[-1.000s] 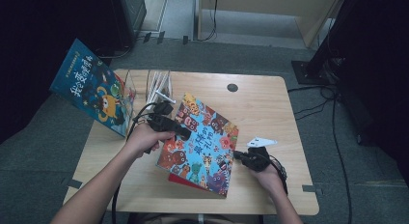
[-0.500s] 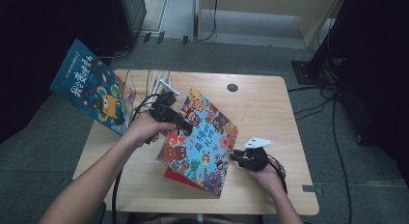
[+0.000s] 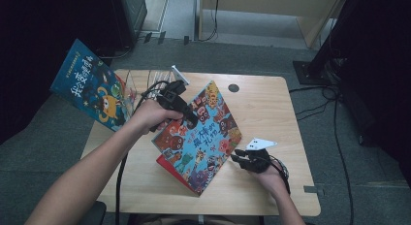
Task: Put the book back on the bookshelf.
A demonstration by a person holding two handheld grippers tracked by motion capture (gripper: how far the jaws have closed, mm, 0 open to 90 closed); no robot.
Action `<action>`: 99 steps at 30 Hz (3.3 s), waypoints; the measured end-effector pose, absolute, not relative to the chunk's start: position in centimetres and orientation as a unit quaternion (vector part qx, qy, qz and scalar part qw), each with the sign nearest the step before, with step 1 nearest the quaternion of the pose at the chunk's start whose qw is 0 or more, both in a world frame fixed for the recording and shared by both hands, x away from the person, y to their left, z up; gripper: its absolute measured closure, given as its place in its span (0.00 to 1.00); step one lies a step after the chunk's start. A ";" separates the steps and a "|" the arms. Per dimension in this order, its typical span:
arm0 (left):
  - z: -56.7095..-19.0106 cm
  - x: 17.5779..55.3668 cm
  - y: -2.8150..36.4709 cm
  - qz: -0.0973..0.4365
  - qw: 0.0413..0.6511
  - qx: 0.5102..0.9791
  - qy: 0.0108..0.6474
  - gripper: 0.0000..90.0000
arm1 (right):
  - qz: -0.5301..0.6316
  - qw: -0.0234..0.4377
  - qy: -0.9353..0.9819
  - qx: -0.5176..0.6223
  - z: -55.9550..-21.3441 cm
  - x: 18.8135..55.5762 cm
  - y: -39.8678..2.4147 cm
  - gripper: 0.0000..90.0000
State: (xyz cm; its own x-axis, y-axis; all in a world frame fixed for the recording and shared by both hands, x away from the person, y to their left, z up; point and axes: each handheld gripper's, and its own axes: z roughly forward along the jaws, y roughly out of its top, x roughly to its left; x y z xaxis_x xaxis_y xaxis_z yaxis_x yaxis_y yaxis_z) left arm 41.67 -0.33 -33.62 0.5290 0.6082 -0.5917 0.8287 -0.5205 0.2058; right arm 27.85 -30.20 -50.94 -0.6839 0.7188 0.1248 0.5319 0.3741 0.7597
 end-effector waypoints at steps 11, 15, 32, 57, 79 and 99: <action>-30.0 41.2 -0.5 -0.188 0.230 0.863 0.409 0.90 | 0.408 0.115 0.822 0.380 -50.9 27.9 -30.2 0.76; -28.6 41.0 0.0 -0.171 0.225 0.868 0.408 0.90 | 0.406 0.114 0.824 0.380 -51.0 27.9 -30.1 0.76; -26.6 39.8 5.6 -0.160 0.240 0.854 0.434 0.90 | 0.415 0.109 0.822 0.375 -50.8 29.5 -28.4 0.70; -26.0 35.6 16.3 -0.130 0.263 0.800 0.523 0.90 | 0.427 0.122 0.812 0.380 -51.4 33.4 -25.8 0.52; -24.8 32.0 25.7 -0.115 0.303 0.735 0.596 0.90 | 0.428 0.136 0.827 0.338 -51.7 34.5 -24.7 0.43; -22.4 31.0 30.3 -0.073 0.289 0.715 0.633 0.90 | 0.428 0.137 0.828 0.336 -51.7 34.5 -24.7 0.43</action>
State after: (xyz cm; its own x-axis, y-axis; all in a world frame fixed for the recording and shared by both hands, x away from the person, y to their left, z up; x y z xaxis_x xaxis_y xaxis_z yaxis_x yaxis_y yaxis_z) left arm 31.04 30.29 -22.37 0.1886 0.8620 -0.4704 0.9469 -0.0326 0.3199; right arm 34.49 -24.72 -51.71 -0.7360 0.6743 0.0603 0.4394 0.4080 0.8003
